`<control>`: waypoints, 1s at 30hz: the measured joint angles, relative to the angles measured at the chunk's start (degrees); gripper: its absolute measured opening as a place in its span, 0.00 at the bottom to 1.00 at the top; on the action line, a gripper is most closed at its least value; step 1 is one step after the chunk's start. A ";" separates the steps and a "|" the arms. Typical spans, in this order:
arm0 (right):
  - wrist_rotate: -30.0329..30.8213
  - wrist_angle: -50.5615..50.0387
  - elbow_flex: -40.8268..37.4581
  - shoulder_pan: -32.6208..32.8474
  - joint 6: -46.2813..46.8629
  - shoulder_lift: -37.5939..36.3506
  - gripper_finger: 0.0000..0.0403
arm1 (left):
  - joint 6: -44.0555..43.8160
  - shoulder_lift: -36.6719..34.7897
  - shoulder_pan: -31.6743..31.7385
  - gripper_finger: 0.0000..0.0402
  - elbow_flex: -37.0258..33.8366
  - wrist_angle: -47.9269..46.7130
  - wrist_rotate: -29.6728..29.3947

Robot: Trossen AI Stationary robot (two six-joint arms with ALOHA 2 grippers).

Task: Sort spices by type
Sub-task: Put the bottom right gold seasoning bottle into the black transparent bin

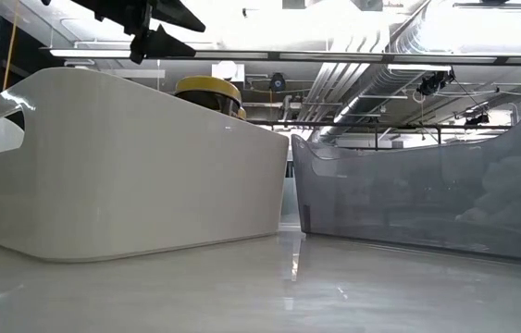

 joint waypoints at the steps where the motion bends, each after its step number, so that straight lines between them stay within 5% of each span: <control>1: 0.97 0.52 0.00 0.00 -1.26 0.38 0.88 | 0.00 0.00 0.00 0.68 0.01 0.02 0.00; 8: 6.93 1.52 0.00 -0.13 -13.39 1.09 0.88 | -2.03 0.00 0.00 0.68 -0.01 0.03 0.02; 15: 5.25 -0.08 2.48 0.13 -24.85 0.81 0.88 | -2.56 0.00 0.00 0.68 -0.01 0.03 0.02; 22: 5.65 -15.47 13.45 0.11 -50.22 0.60 0.88 | -2.56 0.00 0.00 0.68 -0.01 0.04 0.00; 30: 11.37 -13.29 11.05 3.43 -80.64 0.87 0.88 | -2.56 0.00 0.00 0.68 -0.01 -0.20 0.00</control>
